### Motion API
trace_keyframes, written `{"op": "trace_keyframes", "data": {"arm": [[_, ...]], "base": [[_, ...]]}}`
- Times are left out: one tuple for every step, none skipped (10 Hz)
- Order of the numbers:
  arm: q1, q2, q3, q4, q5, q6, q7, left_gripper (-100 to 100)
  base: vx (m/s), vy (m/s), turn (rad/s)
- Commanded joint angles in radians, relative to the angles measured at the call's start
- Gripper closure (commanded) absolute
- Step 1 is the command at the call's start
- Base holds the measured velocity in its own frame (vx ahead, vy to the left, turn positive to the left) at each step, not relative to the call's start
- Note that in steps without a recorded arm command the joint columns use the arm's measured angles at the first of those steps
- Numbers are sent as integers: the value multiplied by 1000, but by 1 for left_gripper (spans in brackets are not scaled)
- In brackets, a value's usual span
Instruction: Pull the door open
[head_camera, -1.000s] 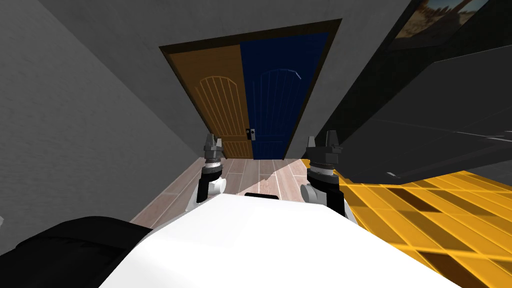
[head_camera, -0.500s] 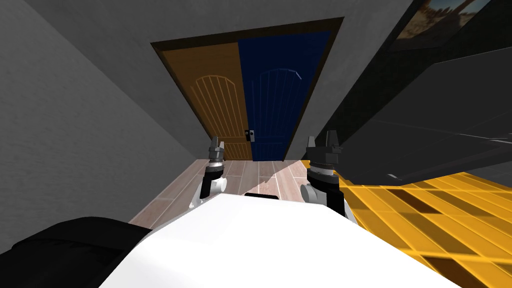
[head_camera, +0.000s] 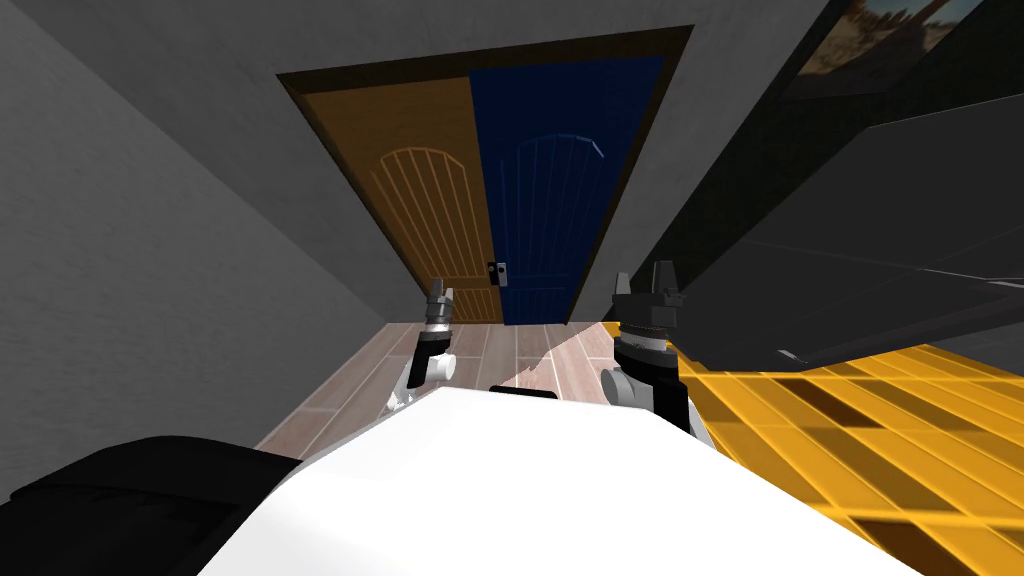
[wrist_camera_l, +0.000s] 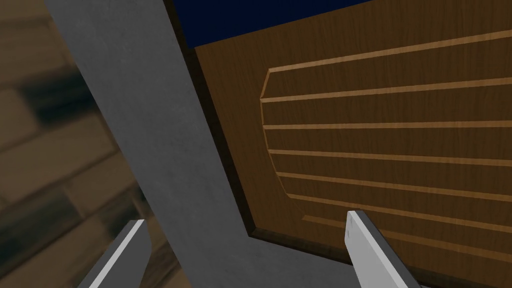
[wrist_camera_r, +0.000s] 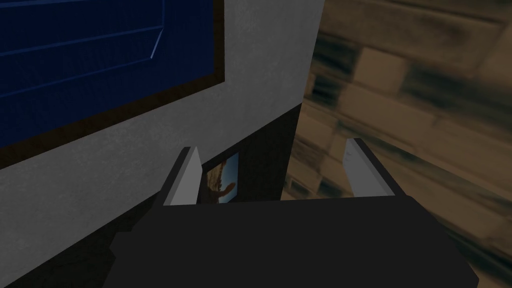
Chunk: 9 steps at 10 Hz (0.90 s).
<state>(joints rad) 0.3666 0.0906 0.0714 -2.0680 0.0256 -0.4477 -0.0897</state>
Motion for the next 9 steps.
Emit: {"op": "trace_keyframes", "data": {"arm": [[-11,9,8,43,7,3,11,-100],[-19,13,11,67,10,8,16,-100],[-29,17,15,93,14,12,22,-100],[-38,21,18,119,17,17,27,-100],[-48,25,21,144,21,22,32,-100],[-57,28,25,170,24,27,38,-100],[-67,32,28,196,28,32,43,-100],[-77,36,32,223,31,37,48,-100],[-87,40,35,249,35,42,54,-100]], "base": [[104,3,-34],[99,19,-33],[85,15,-44],[89,5,-43],[104,5,-44],[101,27,-39],[97,30,-39],[93,18,-43],[96,0,-36]]}}
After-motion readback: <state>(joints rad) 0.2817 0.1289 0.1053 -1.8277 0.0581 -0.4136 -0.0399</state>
